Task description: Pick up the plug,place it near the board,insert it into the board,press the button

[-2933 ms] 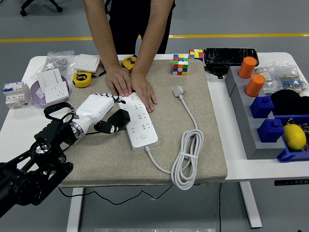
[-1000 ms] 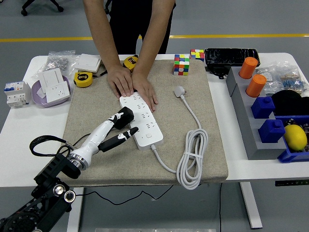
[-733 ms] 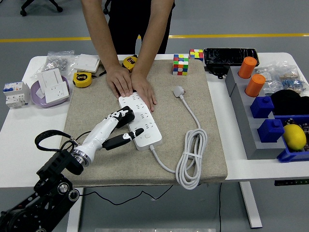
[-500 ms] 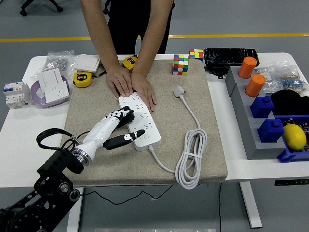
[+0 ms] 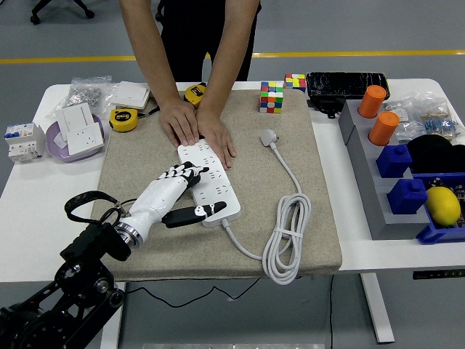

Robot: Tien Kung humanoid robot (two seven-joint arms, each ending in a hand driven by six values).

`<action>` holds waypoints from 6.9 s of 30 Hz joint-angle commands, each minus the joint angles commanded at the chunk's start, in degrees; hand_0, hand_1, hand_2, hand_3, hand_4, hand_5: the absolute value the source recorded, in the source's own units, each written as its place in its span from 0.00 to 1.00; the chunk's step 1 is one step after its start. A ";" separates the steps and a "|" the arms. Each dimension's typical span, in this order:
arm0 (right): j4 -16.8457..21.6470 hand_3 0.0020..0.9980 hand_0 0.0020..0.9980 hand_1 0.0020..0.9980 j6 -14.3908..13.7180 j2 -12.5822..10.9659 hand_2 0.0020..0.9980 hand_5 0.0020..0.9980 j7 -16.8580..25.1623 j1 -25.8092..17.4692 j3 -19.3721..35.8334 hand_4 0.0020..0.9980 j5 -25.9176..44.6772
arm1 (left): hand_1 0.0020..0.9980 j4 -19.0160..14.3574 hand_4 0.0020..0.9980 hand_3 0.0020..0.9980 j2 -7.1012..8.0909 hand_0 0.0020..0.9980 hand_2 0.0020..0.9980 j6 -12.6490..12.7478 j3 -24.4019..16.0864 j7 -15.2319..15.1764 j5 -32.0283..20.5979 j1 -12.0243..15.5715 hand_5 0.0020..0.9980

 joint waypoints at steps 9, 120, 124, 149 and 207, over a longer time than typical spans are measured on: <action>0.00 0.86 0.86 0.85 -0.03 -0.08 0.82 1.00 0.06 0.20 -0.16 1.00 0.36 | 1.00 0.17 1.00 0.94 0.13 1.00 0.95 -0.17 0.24 0.32 0.43 -0.60 1.00; 0.00 0.85 0.86 0.85 0.12 -0.14 0.83 1.00 -0.19 0.21 -0.64 1.00 0.44 | 0.02 -7.53 0.42 0.83 1.58 0.15 0.15 -15.25 9.31 17.01 6.52 -3.33 0.09; 0.00 0.85 0.86 0.85 0.11 -0.22 0.83 1.00 -0.18 0.23 -0.77 1.00 0.55 | 0.02 -6.75 0.42 0.83 1.55 0.15 0.15 -15.26 9.84 16.98 6.51 -3.45 0.09; 0.00 0.85 0.86 0.85 0.14 -0.19 0.82 1.00 -0.24 0.37 -0.34 1.00 0.42 | 0.02 -7.01 0.42 0.81 1.16 0.15 0.15 -14.50 9.39 16.51 7.06 -4.26 0.08; 0.00 0.85 0.86 0.85 0.16 -0.19 0.82 1.00 -0.13 0.21 -0.89 1.00 0.85 | 0.02 -3.68 0.43 0.77 0.60 0.14 0.15 -13.36 9.24 15.57 7.06 -4.05 0.05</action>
